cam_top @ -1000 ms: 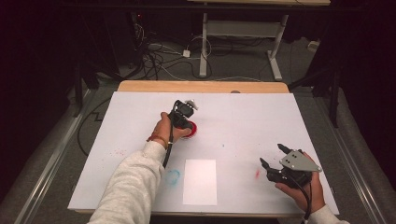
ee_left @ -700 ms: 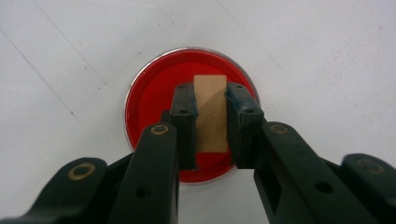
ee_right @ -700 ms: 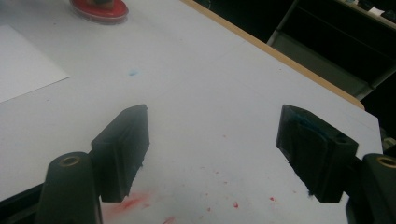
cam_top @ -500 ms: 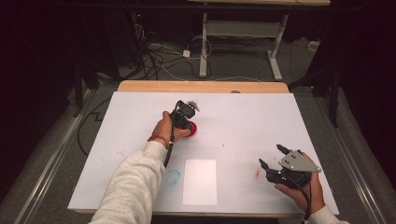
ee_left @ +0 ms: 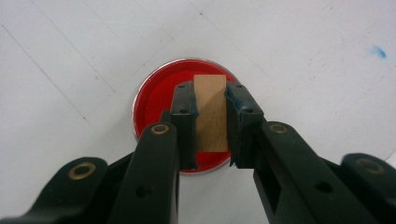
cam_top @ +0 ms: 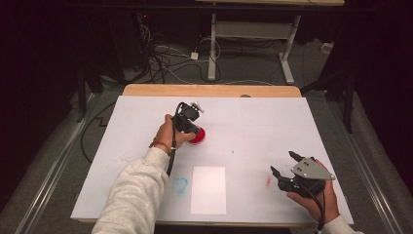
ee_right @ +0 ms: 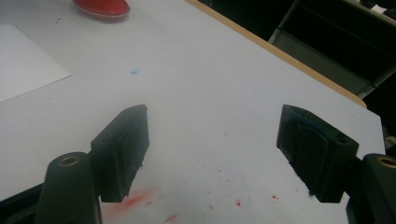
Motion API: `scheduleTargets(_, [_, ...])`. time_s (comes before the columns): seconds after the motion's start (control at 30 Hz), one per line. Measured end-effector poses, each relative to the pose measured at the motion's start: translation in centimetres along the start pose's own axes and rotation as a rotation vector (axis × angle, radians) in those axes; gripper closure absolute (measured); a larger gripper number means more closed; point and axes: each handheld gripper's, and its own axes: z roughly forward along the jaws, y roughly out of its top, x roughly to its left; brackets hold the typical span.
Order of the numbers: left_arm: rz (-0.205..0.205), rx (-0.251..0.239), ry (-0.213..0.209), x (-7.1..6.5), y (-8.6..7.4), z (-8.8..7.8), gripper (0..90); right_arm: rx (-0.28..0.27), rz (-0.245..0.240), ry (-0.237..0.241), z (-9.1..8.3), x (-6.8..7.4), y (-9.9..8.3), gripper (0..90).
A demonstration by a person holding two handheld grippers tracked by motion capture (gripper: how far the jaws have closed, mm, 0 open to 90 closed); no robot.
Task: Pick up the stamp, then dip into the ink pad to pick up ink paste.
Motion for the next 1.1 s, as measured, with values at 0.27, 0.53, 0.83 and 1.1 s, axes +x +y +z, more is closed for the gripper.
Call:
scheduleTargets(0.27, [0.029, -0.024, 0.017, -0.1, -0.3, -1.5, 73.5, -0.007, 0.014, 0.016, -0.3, 0.1, 0.1, 25.7])
scheduleTargets(0.53, [0.02, -0.032, -0.006, 0.5, -0.7, -2.0, 73.5, -0.004, 0.01, 0.017, -0.2, 0.1, 0.1, 25.6])
scheduleTargets(0.83, [0.051, -0.009, -0.025, 0.1, -0.4, -2.0, 73.4, -0.002, 0.003, 0.023, -0.3, 0.3, 0.0, 25.4])
scheduleTargets(1.1, [0.057, 0.03, -0.039, 0.1, -0.1, -1.3, 73.4, -0.001, -0.006, 0.026, -0.5, 0.5, -0.1, 25.4])
